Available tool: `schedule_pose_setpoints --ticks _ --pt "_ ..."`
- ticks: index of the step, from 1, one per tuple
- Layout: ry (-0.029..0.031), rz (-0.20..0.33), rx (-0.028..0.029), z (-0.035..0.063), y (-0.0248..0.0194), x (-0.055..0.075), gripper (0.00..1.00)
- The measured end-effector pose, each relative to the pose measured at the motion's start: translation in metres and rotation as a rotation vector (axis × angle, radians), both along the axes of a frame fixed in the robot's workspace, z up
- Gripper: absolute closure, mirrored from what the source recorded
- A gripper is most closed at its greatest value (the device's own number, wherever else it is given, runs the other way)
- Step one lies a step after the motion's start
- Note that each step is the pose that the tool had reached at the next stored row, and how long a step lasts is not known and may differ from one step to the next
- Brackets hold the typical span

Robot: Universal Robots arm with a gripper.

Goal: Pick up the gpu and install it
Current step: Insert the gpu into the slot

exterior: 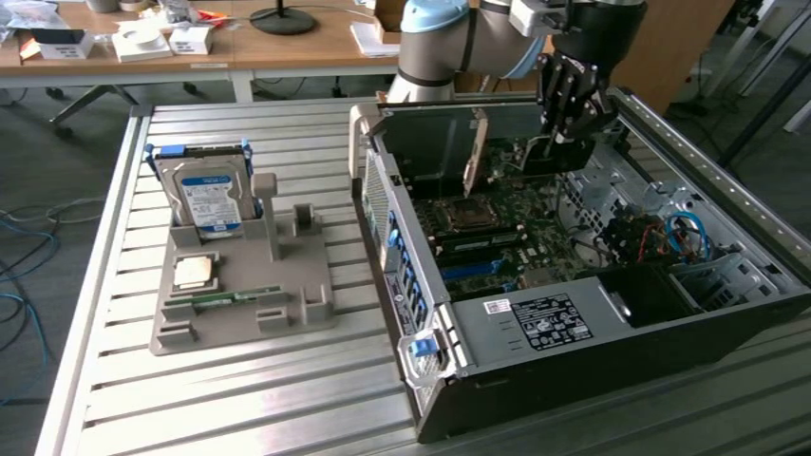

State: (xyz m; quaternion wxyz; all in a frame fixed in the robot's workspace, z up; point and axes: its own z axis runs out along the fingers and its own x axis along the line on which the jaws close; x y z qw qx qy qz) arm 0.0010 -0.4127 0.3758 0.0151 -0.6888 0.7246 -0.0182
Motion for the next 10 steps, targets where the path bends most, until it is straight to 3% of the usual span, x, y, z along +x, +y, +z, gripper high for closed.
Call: schedule_pose_setpoints --ticks 7,10 --pt "-0.0101 0.0 -0.0002 -0.0006 0.0 -0.0079 0.74" --pt "-0.0112 0.0 -0.0001 -0.0009 0.0 -0.0089 0.74"
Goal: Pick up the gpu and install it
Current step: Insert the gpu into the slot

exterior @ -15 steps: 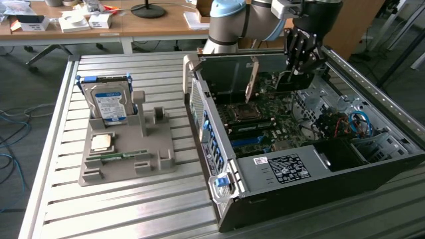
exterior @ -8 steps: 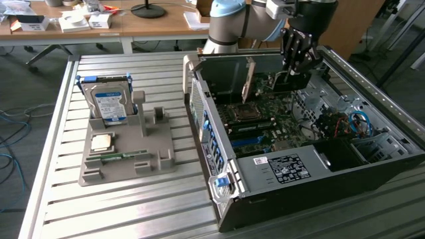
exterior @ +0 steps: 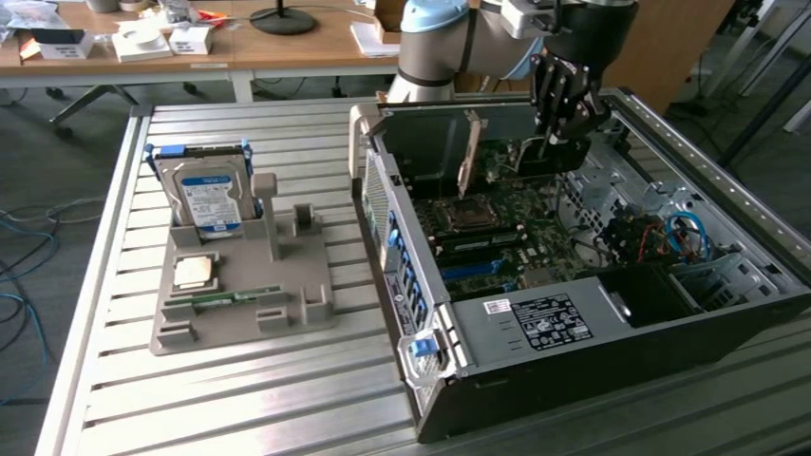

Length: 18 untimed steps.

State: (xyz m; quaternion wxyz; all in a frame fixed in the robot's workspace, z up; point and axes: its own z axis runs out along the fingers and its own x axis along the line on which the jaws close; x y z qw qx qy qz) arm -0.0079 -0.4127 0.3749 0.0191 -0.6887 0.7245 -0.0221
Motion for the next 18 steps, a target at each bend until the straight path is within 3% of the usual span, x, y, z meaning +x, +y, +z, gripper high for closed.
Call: schedule_pose_setpoints --ticks 8,18 --pt "-0.0001 0.0 0.0003 -0.0001 -0.0026 -0.0001 0.74" --pt "-0.0001 0.0 0.0004 -0.0024 -0.0026 0.0 0.74"
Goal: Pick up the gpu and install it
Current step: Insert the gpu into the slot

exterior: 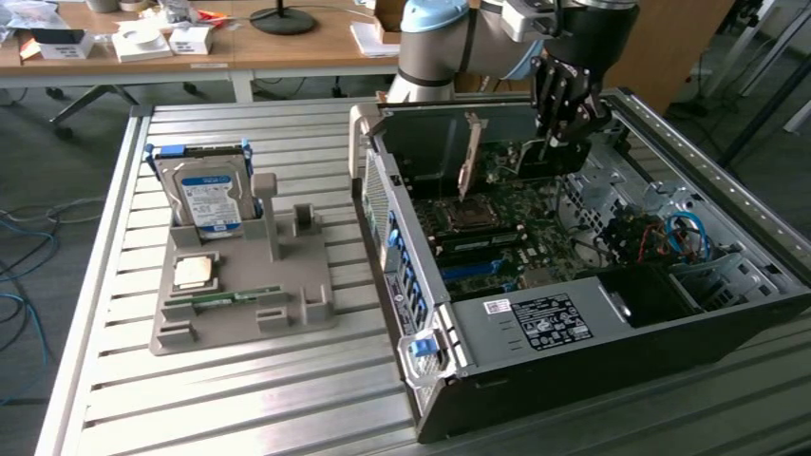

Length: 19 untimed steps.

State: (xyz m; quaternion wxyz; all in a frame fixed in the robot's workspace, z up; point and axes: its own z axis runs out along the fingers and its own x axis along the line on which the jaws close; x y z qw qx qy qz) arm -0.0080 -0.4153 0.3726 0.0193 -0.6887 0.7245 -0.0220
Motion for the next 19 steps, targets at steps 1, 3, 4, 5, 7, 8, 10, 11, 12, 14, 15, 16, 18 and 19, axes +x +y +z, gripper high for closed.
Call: schedule_pose_setpoints --ticks 1,3,4,5,7,8,10,11,12,14,15,16,18,19 --pt "0.0 0.0 -0.0001 -0.0007 0.0 0.0 0.74" --pt "0.0 0.0 -0.0002 -0.0022 0.0 0.0 0.74" --pt "0.0001 0.0 -0.0003 -0.0029 0.0 0.0 0.74" --pt "0.0 0.0 -0.0002 -0.0037 0.0 0.0 0.74" --pt "0.0 0.0 -0.0002 -0.0052 0.0 0.0 0.74" --pt "0.0001 0.0 -0.0003 -0.0057 0.0 0.0 0.74" --pt "0.0001 0.0 -0.0004 -0.0058 0.0 0.0 0.74" --pt "0.0001 0.0 -0.0004 -0.0059 0.0 0.0 0.74" --pt "0.0001 0.0 -0.0003 -0.0059 0.0 0.0 0.74" --pt "0.0001 0.0 -0.0003 -0.0059 0.0 0.0 0.74" --pt "0.0 0.0 0.0 -0.0063 0.0 0.0 0.74" --pt "-0.0001 0.0 0.0001 -0.0069 0.0 0.0 0.74" --pt "0.0001 0.0 -0.0003 -0.0079 0.0 0.0 0.74" --pt "0.0 0.0 -0.0002 -0.0083 0.0 0.0 0.74"
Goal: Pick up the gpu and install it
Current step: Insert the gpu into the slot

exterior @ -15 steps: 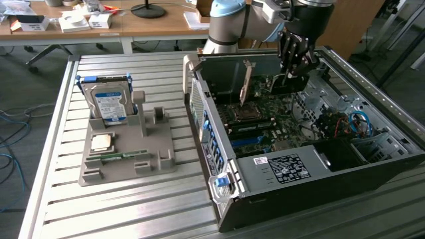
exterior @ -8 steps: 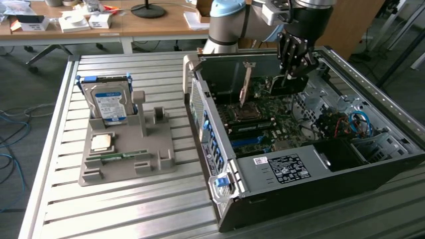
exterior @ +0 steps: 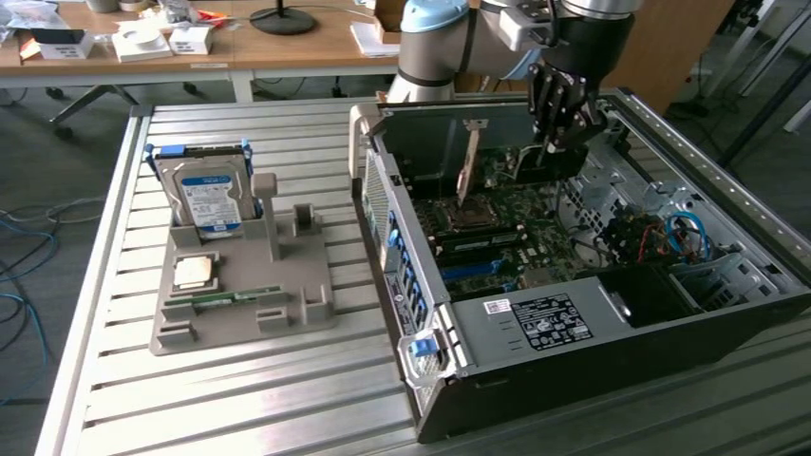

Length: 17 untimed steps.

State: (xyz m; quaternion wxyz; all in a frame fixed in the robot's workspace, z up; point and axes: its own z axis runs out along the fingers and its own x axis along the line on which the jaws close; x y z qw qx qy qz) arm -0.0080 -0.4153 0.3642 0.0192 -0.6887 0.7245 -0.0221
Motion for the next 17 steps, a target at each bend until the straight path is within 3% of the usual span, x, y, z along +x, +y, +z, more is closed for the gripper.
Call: schedule_pose_setpoints --ticks 17 --pt "0.0 0.0 0.0001 -0.0029 0.0 0.0 0.74"
